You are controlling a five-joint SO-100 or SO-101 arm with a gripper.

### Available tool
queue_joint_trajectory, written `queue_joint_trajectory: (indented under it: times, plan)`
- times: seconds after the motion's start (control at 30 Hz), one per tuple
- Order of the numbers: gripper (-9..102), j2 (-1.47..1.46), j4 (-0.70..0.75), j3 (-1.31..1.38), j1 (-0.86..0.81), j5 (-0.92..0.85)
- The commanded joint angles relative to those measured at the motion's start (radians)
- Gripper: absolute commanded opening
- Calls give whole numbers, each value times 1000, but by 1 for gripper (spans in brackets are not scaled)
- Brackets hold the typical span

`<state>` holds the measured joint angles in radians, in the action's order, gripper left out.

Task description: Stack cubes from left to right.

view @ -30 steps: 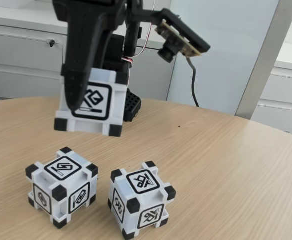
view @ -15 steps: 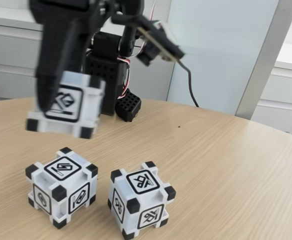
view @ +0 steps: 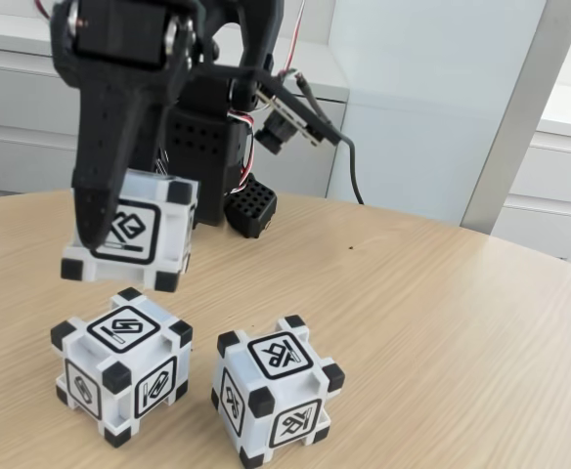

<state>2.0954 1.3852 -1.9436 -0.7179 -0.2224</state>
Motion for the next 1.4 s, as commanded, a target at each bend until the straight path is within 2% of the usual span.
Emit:
queue_joint_trajectory:
  times: [0.0,0.13,0.83,1.07,1.37]
  plan:
    - [17,18,-52,5,0,17]
    - [18,18,-132,3,-9,32]
    - [18,-81,-143,-63,-8,-34]
    - [29,-81,-143,-63,2,-43]
    - [34,-72,-129,-63,3,-58]
